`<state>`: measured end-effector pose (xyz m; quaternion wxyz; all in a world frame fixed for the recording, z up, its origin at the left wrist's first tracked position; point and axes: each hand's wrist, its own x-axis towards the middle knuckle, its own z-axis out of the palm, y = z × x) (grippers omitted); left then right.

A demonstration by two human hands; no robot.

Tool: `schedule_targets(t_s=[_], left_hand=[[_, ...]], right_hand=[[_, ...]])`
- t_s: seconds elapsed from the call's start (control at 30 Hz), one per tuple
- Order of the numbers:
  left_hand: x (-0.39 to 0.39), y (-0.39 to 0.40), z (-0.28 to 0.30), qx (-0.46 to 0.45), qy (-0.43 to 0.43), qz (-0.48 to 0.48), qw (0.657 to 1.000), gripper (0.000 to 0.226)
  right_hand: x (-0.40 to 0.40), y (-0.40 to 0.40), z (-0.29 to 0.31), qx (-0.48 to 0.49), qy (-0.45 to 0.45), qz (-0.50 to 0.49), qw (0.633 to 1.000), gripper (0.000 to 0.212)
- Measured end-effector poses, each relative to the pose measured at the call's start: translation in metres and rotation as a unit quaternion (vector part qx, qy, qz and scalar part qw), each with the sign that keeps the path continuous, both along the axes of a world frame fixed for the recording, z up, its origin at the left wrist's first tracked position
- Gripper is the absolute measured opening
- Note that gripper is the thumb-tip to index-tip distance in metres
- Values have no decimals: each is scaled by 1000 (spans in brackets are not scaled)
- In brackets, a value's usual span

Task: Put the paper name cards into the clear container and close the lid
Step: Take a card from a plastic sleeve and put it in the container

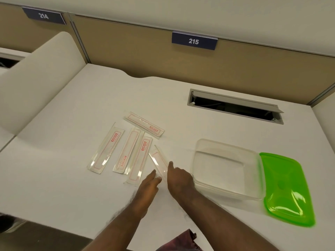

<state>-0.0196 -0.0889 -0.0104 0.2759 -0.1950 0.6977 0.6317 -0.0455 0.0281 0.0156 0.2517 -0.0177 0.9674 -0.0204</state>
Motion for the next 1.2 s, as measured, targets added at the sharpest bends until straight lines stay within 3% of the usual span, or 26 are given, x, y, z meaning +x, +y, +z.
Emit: schedule_targets(t_s=[0.17, 0.27, 0.33, 0.5, 0.57, 0.67, 0.73, 0.93, 1.1, 1.2], left_hand=[[-3, 0, 3, 47, -5, 17, 999, 42], [-6, 0, 4, 62, 2, 50, 997, 45], [-9, 0, 6, 68, 27, 73, 995, 47], [-20, -4, 21, 66, 102, 124, 985, 49], [-24, -7, 26, 77, 108, 129, 983, 41], [-26, -6, 38, 98, 104, 94, 985, 30], [-27, -3, 45, 117, 102, 69, 985, 31], [-29, 9, 67, 230, 71, 36, 970, 38], [-31, 19, 79, 280, 66, 7, 958, 52], [-32, 23, 86, 289, 76, 9, 954, 58]], right_hand=[[-3, 3, -1, -14, -2, -14, 1000, 77], [-6, 1, 8, -40, 9, -22, 999, 51], [-7, 1, 18, -63, 25, -32, 997, 38], [-9, 16, 45, -156, 69, -99, 980, 29], [-9, 27, 51, -254, 56, -163, 952, 33], [-5, 42, 59, -448, -12, -282, 848, 32], [0, 52, 64, -509, -40, -309, 802, 35], [11, 74, 81, -587, -112, -330, 730, 28], [22, 92, 88, -605, -109, -316, 722, 22], [30, 107, 90, -636, -106, -317, 696, 20]])
